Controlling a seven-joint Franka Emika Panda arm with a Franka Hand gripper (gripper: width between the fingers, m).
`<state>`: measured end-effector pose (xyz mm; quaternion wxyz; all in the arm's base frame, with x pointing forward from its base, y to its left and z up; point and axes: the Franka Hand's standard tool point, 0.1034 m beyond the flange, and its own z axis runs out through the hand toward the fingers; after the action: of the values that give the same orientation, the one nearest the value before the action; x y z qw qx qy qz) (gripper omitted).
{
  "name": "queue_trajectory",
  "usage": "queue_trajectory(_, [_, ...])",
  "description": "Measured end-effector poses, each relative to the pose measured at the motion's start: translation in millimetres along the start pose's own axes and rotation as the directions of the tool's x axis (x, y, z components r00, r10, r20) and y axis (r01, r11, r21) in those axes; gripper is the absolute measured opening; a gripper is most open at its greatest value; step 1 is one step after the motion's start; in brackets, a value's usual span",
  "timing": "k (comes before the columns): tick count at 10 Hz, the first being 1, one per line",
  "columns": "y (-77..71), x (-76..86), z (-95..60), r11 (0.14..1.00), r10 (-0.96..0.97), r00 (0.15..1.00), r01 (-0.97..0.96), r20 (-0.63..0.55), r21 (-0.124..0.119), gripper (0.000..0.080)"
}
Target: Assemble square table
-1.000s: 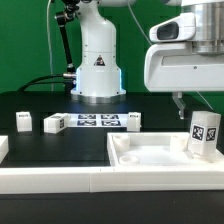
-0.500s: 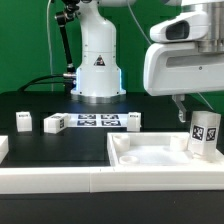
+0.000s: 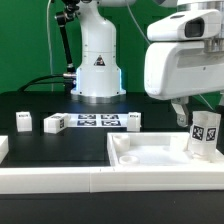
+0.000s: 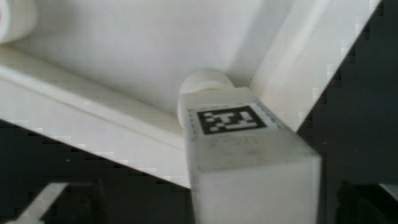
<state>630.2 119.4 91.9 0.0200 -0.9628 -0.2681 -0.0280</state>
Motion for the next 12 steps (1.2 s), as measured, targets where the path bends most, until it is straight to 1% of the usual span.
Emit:
queue_trajectory(1, [-1.0, 0.4, 0.1, 1.0, 0.0, 1.0, 0.0, 0.0, 0.001, 0.0649])
queue_trajectory(3, [-1.4, 0.1, 0.9, 1.0, 0.004, 1.0, -0.004, 0.001, 0.002, 0.0391])
queue_trajectory(4, [-1.4, 0.1, 0.9, 1.0, 0.01, 1.0, -0.01, 0.001, 0.002, 0.0391])
queue_trajectory(5, [-1.3, 0.1, 1.0, 1.0, 0.025, 1.0, -0.025, 0.001, 0.003, 0.0289])
queue_trajectory(7, [-1.4, 0.1, 1.0, 0.998, 0.062, 0.998, -0.062, 0.001, 0.003, 0.0289])
queue_trajectory(9, [-0.8, -0.1, 1.0, 0.978, 0.207, 0.978, -0.207, 0.001, 0.003, 0.0289])
queue_trajectory(10, [-0.4, -0.4, 1.3, 0.967, 0.254, 0.967, -0.254, 0.001, 0.007, 0.0289])
queue_trajectory(11, [1.0, -1.0, 1.5, 0.93, 0.368, 0.93, -0.368, 0.001, 0.022, 0.0289])
queue_trajectory(12, [1.7, -1.2, 1.6, 0.893, 0.45, 0.893, -0.45, 0.002, 0.024, 0.029])
